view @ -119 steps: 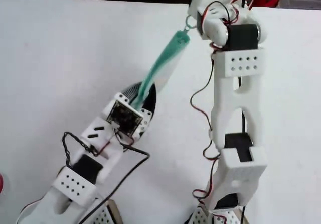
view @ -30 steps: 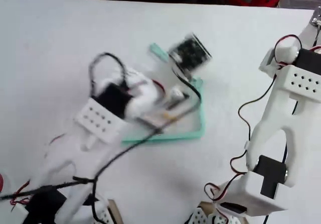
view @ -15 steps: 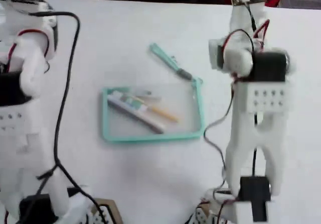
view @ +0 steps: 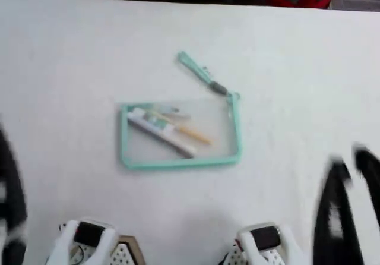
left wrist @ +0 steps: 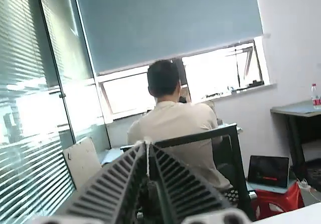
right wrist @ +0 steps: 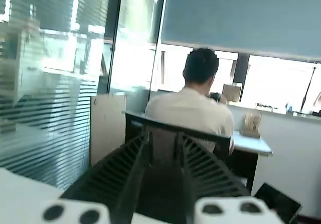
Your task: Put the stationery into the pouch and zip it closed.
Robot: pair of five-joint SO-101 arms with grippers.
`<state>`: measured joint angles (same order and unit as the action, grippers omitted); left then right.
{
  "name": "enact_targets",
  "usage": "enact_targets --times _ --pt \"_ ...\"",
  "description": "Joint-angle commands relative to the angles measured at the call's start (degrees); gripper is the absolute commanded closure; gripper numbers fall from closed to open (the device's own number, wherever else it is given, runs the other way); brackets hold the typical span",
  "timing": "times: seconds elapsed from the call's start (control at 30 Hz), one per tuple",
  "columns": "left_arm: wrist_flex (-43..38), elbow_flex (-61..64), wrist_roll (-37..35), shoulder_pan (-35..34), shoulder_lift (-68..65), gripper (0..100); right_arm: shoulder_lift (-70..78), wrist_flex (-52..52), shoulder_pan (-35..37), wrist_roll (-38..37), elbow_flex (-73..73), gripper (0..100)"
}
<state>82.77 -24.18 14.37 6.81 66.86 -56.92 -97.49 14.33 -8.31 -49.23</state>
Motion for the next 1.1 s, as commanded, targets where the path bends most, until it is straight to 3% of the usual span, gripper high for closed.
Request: enact_targets --times 0.0,0.23,0.4,0.57,0.73,0.93,1.07 --pt "0.1 8.5 1.3 1.1 13.1 98 -6.5 -0.6 0.5 -0.6 -0.1 92.2" --pt "-3.0 33.8 5.8 0.9 39.3 98 -21.6 -0.7 -8.9 -1.0 9.6 92.2" --pt "3.4 35.6 5.0 -0.1 37.4 98 -32.3 -0.2 -14.5 -1.1 30.5 91.9" --pt "0.1 43.5 2.1 -0.1 37.6 98 -39.5 7.3 -14.2 -5.4 62.2 92.2" --pt "-10.6 62.1 2.2 -1.1 37.6 98 -47.0 21.4 -14.5 -5.5 85.5 92.2" --pt "-33.1 86.2 1.8 -9.2 37.6 98 -44.6 42.0 -14.2 -5.4 103.2 92.2" --pt "-43.3 99.8 1.8 -11.0 37.6 98 -44.3 55.0 -14.2 -5.4 115.3 92.2"
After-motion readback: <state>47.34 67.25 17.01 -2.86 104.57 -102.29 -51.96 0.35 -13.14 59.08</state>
